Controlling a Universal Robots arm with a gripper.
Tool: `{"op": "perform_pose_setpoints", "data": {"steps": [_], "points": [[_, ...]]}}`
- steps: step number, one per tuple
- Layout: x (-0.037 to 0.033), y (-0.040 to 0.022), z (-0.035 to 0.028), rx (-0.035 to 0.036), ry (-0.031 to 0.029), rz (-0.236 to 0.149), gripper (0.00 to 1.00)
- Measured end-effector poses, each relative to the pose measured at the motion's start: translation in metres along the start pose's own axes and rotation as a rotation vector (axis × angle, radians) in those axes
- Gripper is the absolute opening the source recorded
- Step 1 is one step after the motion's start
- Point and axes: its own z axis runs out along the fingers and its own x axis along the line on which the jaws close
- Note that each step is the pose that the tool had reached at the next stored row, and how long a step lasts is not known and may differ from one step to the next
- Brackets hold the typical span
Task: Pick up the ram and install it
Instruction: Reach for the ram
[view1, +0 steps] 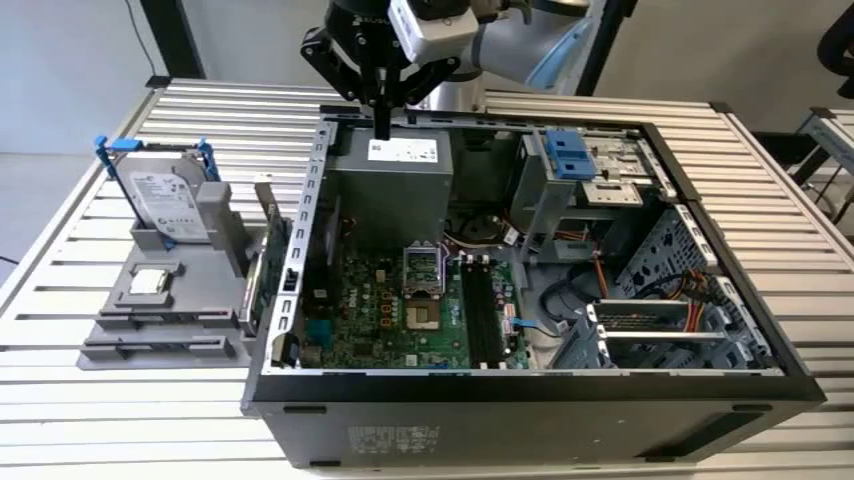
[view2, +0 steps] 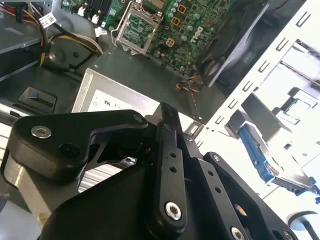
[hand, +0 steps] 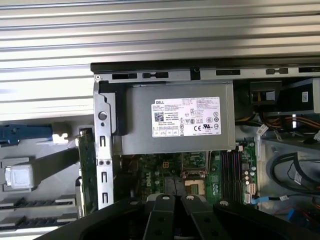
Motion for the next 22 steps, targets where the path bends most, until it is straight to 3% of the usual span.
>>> {"op": "perform_pose_setpoints", "data": {"steps": [6, 15, 22], "points": [[0.0000, 0.0000, 0.0004, -0.0039, 0.0003, 0.000, 0.00], [0.0004, -0.0001, 0.0010, -0.0042, 0.0002, 0.000, 0.00], [0.0048, -0.0004, 0.0007, -0.0040, 0.0003, 0.000, 0.00]]}}
